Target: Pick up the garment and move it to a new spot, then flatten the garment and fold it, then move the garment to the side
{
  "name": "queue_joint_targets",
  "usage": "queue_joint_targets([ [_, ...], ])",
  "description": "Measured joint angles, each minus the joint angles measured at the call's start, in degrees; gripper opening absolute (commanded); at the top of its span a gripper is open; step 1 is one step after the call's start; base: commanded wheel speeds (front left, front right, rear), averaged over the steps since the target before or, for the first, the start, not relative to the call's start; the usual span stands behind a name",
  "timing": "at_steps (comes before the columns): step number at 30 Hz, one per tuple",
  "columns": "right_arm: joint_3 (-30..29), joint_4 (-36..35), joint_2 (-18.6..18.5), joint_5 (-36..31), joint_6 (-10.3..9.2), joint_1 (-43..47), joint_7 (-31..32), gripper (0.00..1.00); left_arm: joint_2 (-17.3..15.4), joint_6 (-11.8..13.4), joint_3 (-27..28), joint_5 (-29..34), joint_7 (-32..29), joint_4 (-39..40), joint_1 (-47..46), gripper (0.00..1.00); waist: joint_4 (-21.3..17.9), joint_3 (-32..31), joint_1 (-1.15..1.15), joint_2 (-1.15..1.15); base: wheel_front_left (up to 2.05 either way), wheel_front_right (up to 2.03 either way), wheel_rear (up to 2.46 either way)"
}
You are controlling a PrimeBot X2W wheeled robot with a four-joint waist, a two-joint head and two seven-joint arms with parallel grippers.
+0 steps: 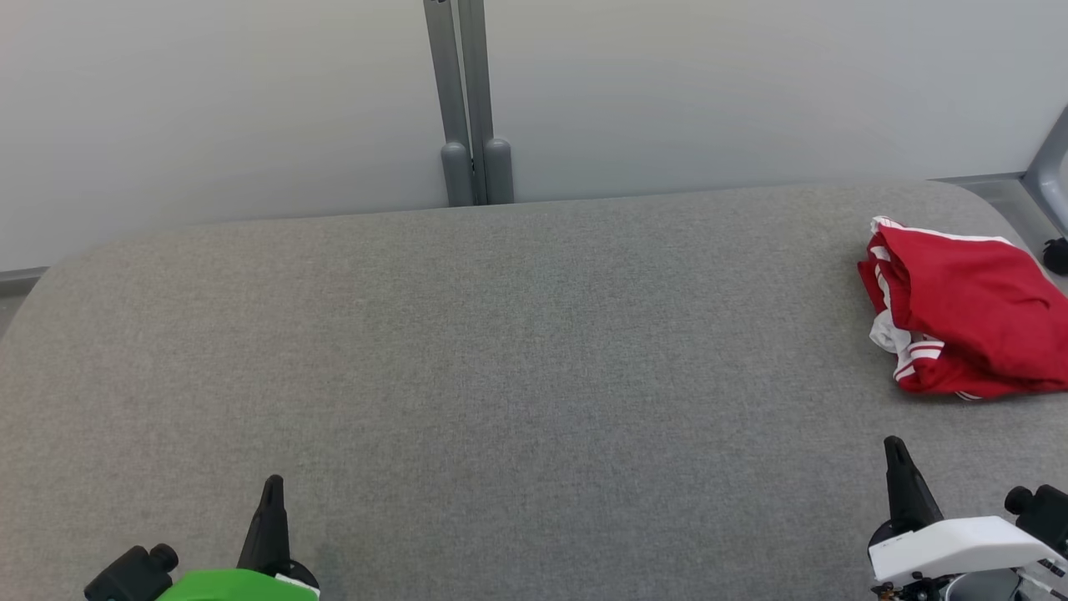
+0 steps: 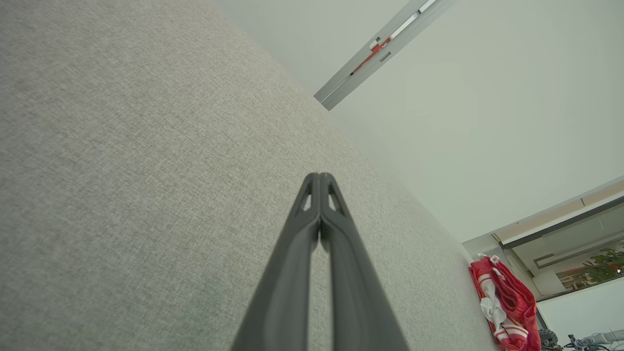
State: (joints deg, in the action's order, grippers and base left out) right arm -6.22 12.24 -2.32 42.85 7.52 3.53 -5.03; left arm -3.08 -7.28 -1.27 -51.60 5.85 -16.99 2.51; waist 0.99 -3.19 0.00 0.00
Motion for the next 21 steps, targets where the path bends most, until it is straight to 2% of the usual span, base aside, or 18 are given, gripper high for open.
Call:
queue_joint_targets([
  [21,-0.08,0.52,-0.11,15.66,-0.03,-2.96,3.57,0.00,-0.19,0.00,1.98,-13.32,-3.57,0.91,-2.56,0.00,-0.24,0.83,0.00,0.00,0.00,0.00,0.00],
])
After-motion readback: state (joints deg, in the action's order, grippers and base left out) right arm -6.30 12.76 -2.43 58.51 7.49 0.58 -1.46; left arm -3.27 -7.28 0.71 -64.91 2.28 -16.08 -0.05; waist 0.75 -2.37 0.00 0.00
